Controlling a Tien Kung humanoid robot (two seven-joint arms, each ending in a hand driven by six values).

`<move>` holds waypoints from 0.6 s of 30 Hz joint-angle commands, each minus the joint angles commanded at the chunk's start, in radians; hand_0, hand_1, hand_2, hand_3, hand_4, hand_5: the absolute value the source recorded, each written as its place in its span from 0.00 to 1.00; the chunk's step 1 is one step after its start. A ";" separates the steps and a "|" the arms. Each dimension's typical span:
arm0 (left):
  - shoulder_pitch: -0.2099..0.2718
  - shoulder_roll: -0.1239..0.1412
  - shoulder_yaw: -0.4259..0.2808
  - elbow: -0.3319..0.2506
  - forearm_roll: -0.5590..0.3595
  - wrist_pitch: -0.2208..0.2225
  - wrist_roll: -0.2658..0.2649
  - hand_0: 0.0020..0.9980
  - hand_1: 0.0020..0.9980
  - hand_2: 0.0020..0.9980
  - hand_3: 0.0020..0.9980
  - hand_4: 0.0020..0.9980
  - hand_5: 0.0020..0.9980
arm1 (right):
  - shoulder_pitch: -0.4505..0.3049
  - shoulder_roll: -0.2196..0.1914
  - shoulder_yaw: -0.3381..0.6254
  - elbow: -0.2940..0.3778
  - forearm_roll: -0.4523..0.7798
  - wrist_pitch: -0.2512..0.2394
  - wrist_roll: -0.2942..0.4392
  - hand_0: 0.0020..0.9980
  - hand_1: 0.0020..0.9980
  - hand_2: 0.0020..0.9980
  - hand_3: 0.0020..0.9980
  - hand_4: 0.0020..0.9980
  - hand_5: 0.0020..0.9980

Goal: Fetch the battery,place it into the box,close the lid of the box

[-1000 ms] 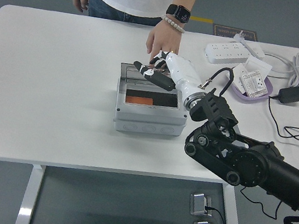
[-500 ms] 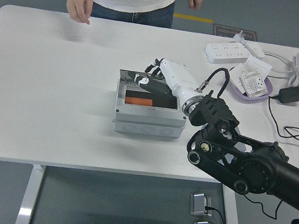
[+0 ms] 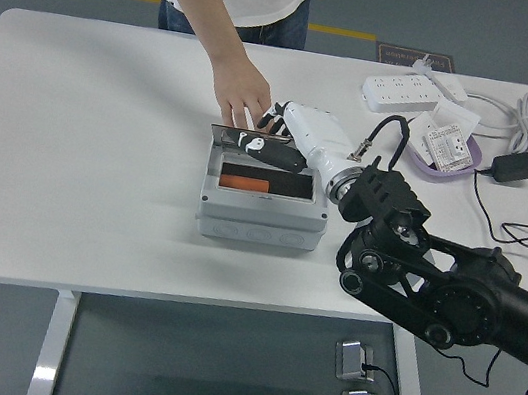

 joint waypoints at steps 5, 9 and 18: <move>0.000 0.001 0.000 0.000 0.002 0.000 -0.001 0.39 0.60 0.53 0.49 0.00 0.00 | -0.002 -0.015 0.000 0.020 -0.009 0.006 -0.007 0.71 0.60 0.60 0.65 0.89 1.00; 0.000 0.001 0.003 0.000 -0.001 0.001 -0.003 0.39 0.60 0.53 0.49 0.00 0.00 | -0.008 -0.026 -0.001 0.034 -0.013 0.006 -0.011 0.71 0.60 0.60 0.65 0.89 1.00; 0.000 0.000 0.003 0.000 0.002 0.002 -0.004 0.39 0.60 0.53 0.49 0.00 0.00 | -0.024 -0.051 0.001 0.065 -0.015 0.017 -0.023 0.69 0.59 0.59 0.65 0.88 1.00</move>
